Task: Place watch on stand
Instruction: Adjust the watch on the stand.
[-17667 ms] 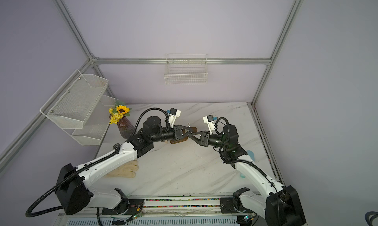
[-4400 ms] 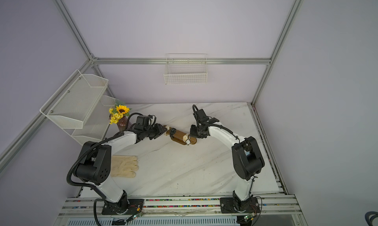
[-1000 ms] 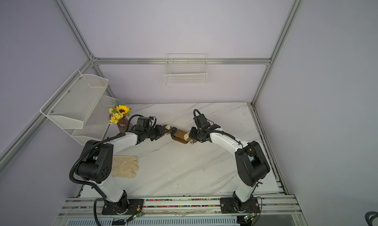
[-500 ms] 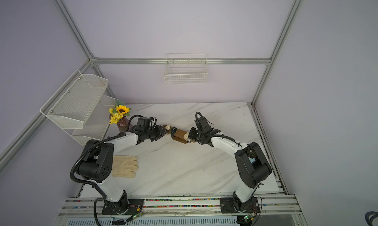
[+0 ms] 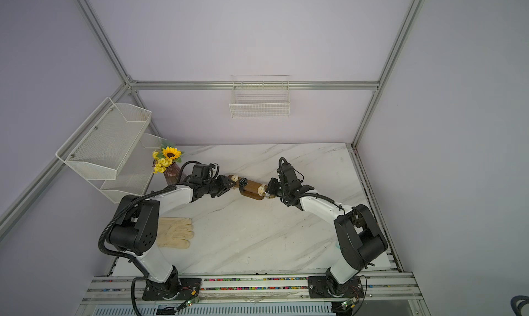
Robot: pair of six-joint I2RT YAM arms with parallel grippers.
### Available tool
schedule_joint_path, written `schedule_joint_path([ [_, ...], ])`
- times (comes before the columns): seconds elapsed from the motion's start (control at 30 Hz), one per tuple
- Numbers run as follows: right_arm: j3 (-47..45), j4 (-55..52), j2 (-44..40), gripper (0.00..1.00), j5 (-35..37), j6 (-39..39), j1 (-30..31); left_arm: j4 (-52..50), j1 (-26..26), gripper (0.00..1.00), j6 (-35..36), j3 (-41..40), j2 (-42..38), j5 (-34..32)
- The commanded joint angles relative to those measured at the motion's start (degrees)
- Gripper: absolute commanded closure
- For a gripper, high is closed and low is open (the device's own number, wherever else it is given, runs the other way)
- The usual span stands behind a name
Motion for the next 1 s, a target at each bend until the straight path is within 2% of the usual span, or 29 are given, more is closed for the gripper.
schedule_joint_path([
  [0.0, -0.4, 3.3, -0.9, 1.0, -0.6, 0.1, -1.1, 1.9, 0.5, 0.53, -0.9, -0.9, 0.4, 0.9],
  [0.27, -2.5, 7.1, 0.4, 1.0, -3.6, 1.4, -3.0, 1.9, 0.4, 0.53, -1.0, -0.7, 0.6, 0.9],
  [0.43, -4.7, 13.8, 2.7, 1.0, -12.3, 6.0, -6.3, 2.0, 0.4, 0.53, -1.0, -0.4, 0.8, 1.0],
  [0.6, -3.9, 15.7, 6.0, 1.0, -16.9, 8.4, -7.2, 2.0, 0.4, 0.53, -1.1, -0.2, 0.7, 0.8],
  [0.97, -4.7, 16.6, 6.5, 1.0, -16.8, 8.7, -8.3, 1.9, 0.4, 0.53, -1.3, 0.1, 1.0, 0.9],
])
